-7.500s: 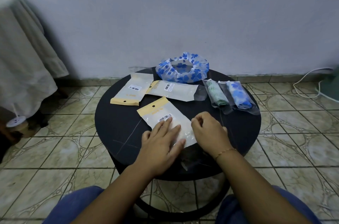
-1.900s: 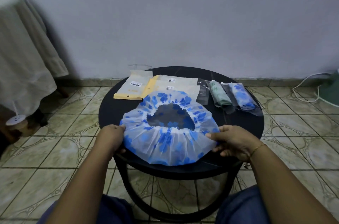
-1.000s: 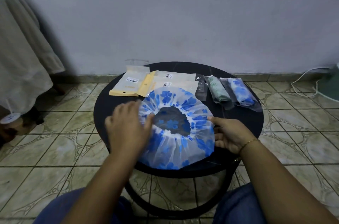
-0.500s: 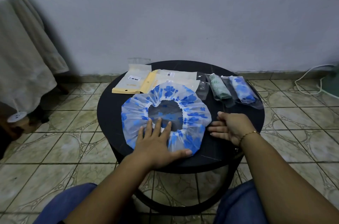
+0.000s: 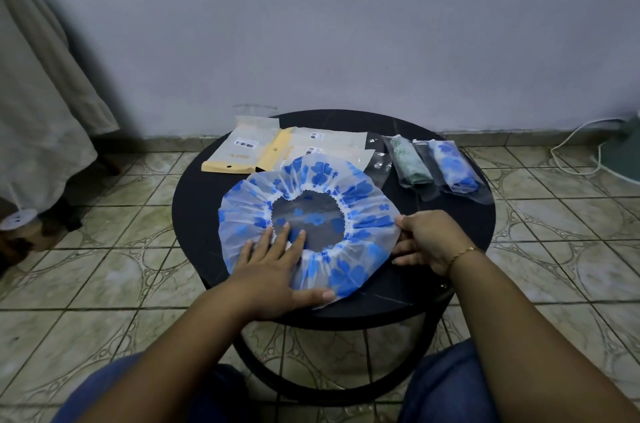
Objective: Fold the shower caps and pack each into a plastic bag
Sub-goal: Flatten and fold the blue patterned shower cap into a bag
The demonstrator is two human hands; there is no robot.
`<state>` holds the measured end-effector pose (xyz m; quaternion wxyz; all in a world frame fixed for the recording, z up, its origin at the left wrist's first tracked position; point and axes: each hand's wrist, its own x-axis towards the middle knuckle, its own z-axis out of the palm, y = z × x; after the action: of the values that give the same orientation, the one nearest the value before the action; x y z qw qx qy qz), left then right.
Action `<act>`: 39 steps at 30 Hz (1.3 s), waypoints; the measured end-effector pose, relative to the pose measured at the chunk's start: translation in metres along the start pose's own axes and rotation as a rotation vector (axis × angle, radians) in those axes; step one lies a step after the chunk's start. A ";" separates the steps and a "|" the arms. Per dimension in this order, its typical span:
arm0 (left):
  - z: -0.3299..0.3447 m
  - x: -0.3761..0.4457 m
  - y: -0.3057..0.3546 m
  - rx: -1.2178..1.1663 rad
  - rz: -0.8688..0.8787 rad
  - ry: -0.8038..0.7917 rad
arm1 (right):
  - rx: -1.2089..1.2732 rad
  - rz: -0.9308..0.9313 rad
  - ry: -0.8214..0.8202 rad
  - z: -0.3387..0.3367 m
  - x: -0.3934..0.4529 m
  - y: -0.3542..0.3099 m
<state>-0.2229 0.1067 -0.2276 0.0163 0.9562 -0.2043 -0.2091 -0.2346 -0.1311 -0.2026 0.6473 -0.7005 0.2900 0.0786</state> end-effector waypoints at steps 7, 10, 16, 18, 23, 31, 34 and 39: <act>-0.019 -0.006 0.006 -0.114 0.013 0.174 | -0.442 -0.269 0.283 0.003 0.005 -0.001; -0.035 0.006 0.008 -0.127 0.006 0.331 | -0.576 -0.438 0.382 0.012 0.014 -0.004; -0.049 0.058 -0.006 -0.125 -0.010 0.400 | -0.956 -0.700 0.412 0.036 0.042 -0.030; -0.047 0.070 -0.010 -0.121 -0.023 0.343 | -1.021 -0.748 0.354 0.042 0.054 -0.042; -0.055 0.098 -0.014 -0.029 -0.079 0.438 | -1.061 -0.672 0.105 0.059 0.081 -0.062; -0.068 0.144 -0.020 0.008 -0.052 0.336 | -1.095 -0.605 0.118 0.071 0.114 -0.072; -0.071 0.161 -0.020 0.004 -0.047 0.333 | -1.110 -0.591 0.115 0.069 0.129 -0.077; -0.072 0.179 -0.018 0.015 -0.044 0.328 | -1.152 -0.583 0.109 0.063 0.150 -0.086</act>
<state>-0.0384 0.0486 -0.2346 0.0376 0.9818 -0.1794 -0.0492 -0.0512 -0.1177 -0.2111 0.1471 -0.9886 0.0317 0.0072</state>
